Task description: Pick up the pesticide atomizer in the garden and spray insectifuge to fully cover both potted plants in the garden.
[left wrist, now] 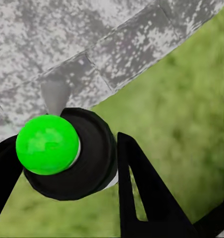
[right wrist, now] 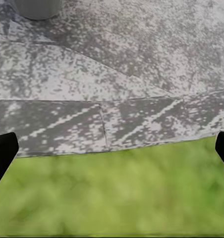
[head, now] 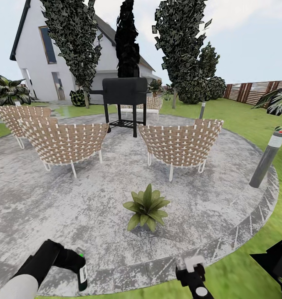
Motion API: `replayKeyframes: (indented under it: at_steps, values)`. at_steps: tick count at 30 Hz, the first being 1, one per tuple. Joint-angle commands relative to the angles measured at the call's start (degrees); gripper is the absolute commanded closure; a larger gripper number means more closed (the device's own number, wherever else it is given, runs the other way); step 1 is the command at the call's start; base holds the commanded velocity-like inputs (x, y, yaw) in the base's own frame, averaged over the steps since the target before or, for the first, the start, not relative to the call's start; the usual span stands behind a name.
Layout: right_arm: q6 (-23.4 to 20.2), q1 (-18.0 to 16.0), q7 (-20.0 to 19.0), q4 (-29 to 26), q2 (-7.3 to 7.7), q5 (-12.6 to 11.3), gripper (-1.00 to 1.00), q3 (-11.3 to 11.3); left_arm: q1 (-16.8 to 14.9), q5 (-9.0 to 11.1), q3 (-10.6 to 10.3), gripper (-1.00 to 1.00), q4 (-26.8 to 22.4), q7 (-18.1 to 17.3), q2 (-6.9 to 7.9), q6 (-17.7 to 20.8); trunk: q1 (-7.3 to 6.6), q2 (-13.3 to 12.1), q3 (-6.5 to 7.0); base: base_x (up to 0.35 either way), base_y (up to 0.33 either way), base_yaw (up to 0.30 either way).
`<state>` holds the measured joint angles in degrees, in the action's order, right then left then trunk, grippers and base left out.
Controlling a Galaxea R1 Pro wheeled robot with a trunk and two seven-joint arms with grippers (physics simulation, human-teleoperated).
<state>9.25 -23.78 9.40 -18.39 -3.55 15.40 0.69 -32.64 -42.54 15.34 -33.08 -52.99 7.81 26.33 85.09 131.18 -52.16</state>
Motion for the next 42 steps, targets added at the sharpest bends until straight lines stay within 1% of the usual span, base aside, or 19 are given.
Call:
replayKeyframes:
  at_steps: [1, 3, 4, 5, 6, 8, 9, 10, 12, 15, 19, 27, 29, 35, 36, 38, 39, 41, 42]
  values:
    - [0.14, -0.04, 0.33, 0.34, -0.03, -0.17, -1.0, 0.13, -0.87, -0.47, 0.25, 1.0, -0.1, -0.41, -0.81, 2.63, -0.01, 0.02, -0.06, 0.0, 0.0, 0.0]
    - [0.15, -0.04, 0.71, 0.72, -0.05, -1.54, -1.0, 0.24, -3.06, -0.56, 0.17, 1.0, -0.08, -0.41, -2.37, 8.89, -0.01, 0.02, -0.06, 0.0, 0.0, 0.0]
    - [0.15, -0.04, 1.76, 0.81, -0.05, -1.87, -1.0, 0.54, -4.01, -0.58, 0.0, 1.0, -0.07, -0.4, -3.02, 11.74, -0.01, 0.02, -0.06, 0.0, 0.0, 0.0]
    - [0.15, -0.04, 2.83, 0.84, -0.05, -2.01, -1.0, 0.92, -4.58, -0.6, -0.28, 1.0, -0.07, -0.39, -3.37, 13.33, -0.01, 0.02, -0.06, 0.0, 0.0, 0.0]
    - [0.05, -0.04, 5.73, 0.91, -0.05, -2.26, -1.0, 2.96, -6.08, -0.67, -3.94, 1.0, -0.13, -0.37, -4.47, 16.57, -0.01, 0.02, -0.06, 0.0, 0.0, 0.0]
    - [0.06, -0.04, 6.24, 1.08, -0.05, -2.29, -1.0, 3.57, -6.39, -0.94, -8.4, 1.0, -0.23, -0.36, -5.87, 17.24, -0.01, 0.02, -0.06, 0.011, 0.0, 0.0]
    - [0.23, -0.04, 6.49, 3.81, -0.13, -2.39, -1.0, 4.45, -8.47, -0.6, -11.16, 1.0, -2.19, -0.37, -6.73, 24.61, -0.01, 0.02, -0.06, 0.321, 0.0, 0.0]
    - [0.19, -0.04, 6.49, 3.96, -0.09, -2.39, -1.0, 6.05, -8.74, -0.66, -11.29, 1.0, -2.48, -0.37, -6.75, 25.87, -0.01, 0.02, -0.06, 0.331, 0.0, 0.0]
    - [0.17, -0.04, 6.44, 4.08, -0.06, -2.38, -1.0, 7.83, -8.87, -0.74, -11.35, 1.0, -2.62, -0.36, -6.65, 26.59, -0.01, 0.02, -0.06, 0.326, 0.066, 0.0]
    - [0.2, -0.04, 6.32, 4.19, -0.05, -2.34, -1.0, 8.58, -8.85, -0.78, -11.43, 1.0, -2.62, -0.36, -6.61, 26.68, -0.01, 0.02, -0.06, 0.303, 0.181, 0.0]
    - [0.24, -0.04, 6.25, 4.24, -0.07, -2.31, -1.0, 8.74, -8.91, -0.79, -11.47, 1.0, -2.69, -0.37, -6.66, 26.69, -0.01, 0.02, -0.06, 0.319, 0.091, -0.021]
    - [0.17, -0.04, 6.3, 4.24, -0.14, -2.36, -1.0, 8.77, -8.9, -0.86, -11.79, 1.0, -2.7, -0.4, -6.58, 27.01, -0.01, 0.02, -0.06, 0.273, 0.004, -0.185]
    - [0.07, -0.04, 6.33, 4.24, -0.14, -2.37, -1.0, 8.79, -8.86, -0.88, -11.82, 1.0, -2.62, -0.45, -6.3, 27.03, -0.01, 0.02, -0.06, 0.311, 0.0, -0.003]
    - [0.13, -0.04, 6.33, 4.24, -0.14, -2.39, -1.0, 8.8, -8.84, -0.81, -11.94, 1.0, -2.36, -0.45, -6.63, 27.04, -0.01, 0.02, -0.06, 0.184, 0.0, -0.08]
    - [0.13, -0.04, 6.33, 4.24, -0.14, -2.39, -1.0, 8.8, -8.82, -0.8, -12.38, 1.0, -2.13, -0.45, -6.65, 27.06, -0.01, 0.02, -0.05, 0.02, 0.0, -0.234]
    - [0.13, -0.04, 6.33, 4.24, -0.14, -2.39, -1.0, 8.8, -8.6, -0.75, -14.19, 1.0, -1.85, -0.45, -6.63, 27.1, -0.01, 0.02, -0.01, 0.009, 0.0, -0.251]
    - [0.12, -0.04, 6.33, 4.24, -0.11, -2.36, -1.0, 8.8, -8.46, -0.67, -15.49, 1.0, -1.75, -0.45, -6.61, 27.1, -0.01, 0.02, 0.01, 0.003, 0.0, -0.192]
    - [0.09, -0.04, 6.33, 4.24, -0.05, -2.34, -1.0, 8.81, -8.29, -0.44, -17.1, 1.0, -1.63, -0.59, -6.62, 27.11, -0.01, 0.02, 0.03, 0.002, 0.0, -0.093]
    - [0.08, -0.04, 6.32, 4.24, 0.0, -2.3, -1.0, 8.8, -8.13, -0.35, -17.82, 1.0, -1.59, -1.57, -6.6, 27.11, -0.01, 0.02, 0.03, 0.0, 0.0, -0.026]
